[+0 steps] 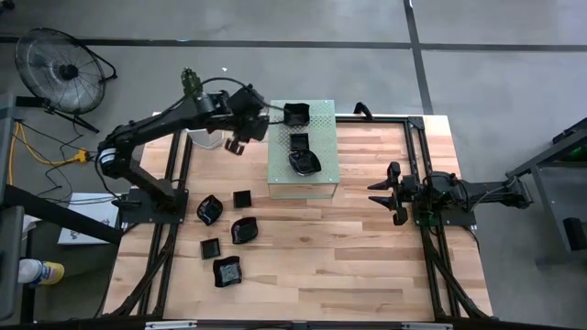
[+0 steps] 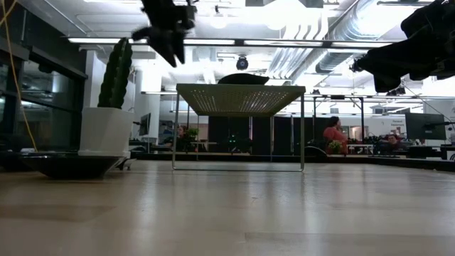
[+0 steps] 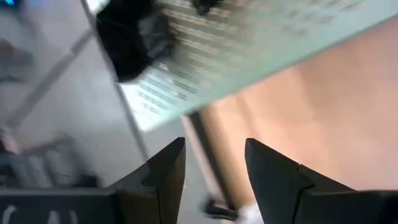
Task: Pick & Place Mini shaped plates
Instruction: Stack the black distorted square plate on top of the black distorted square plate on the shelf
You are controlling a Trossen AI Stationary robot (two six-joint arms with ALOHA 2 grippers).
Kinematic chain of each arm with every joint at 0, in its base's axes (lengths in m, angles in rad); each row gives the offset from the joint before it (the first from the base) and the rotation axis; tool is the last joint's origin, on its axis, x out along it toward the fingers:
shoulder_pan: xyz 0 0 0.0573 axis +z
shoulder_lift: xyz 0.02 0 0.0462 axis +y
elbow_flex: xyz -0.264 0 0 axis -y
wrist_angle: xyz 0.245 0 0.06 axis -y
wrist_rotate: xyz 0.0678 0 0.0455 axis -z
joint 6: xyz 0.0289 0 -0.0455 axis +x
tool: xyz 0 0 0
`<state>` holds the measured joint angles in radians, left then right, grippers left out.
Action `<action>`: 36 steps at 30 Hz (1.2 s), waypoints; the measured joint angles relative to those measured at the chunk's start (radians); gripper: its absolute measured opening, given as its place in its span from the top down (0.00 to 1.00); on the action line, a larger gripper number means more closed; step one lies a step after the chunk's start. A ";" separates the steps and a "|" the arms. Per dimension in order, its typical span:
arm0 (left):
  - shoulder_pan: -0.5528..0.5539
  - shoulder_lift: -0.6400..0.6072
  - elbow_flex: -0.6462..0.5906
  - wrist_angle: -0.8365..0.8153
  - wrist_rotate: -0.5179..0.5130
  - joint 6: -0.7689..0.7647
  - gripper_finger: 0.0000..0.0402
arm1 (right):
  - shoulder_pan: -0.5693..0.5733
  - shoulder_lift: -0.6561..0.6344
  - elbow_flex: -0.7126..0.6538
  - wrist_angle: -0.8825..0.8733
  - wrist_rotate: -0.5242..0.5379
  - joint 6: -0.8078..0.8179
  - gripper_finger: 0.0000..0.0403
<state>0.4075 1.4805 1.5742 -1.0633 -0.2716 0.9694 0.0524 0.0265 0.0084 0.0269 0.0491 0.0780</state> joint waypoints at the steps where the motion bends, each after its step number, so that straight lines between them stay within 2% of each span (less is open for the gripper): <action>1: -0.011 -0.017 0.000 -0.037 0.007 -0.051 0.60 | 0.000 0.000 0.000 0.000 0.000 0.000 0.65; 7: -0.101 -0.117 0.000 -0.209 0.044 -0.288 0.62 | 0.000 0.000 0.000 0.000 0.000 0.000 0.65; 19: -0.357 -0.254 0.000 -0.498 0.088 -0.572 0.69 | 0.000 0.000 0.000 0.000 0.000 0.000 0.65; 25: -0.531 -0.278 -0.041 -0.501 0.127 -0.784 0.70 | 0.000 0.000 0.000 0.000 0.000 0.000 0.65; 36: -0.813 -0.334 -0.194 -0.500 0.124 -1.248 0.70 | 0.000 0.000 0.000 0.000 0.000 0.000 0.65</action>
<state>-0.4052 1.1465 1.3799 -1.5635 -0.1478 -0.2786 0.0521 0.0269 0.0082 0.0269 0.0494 0.0780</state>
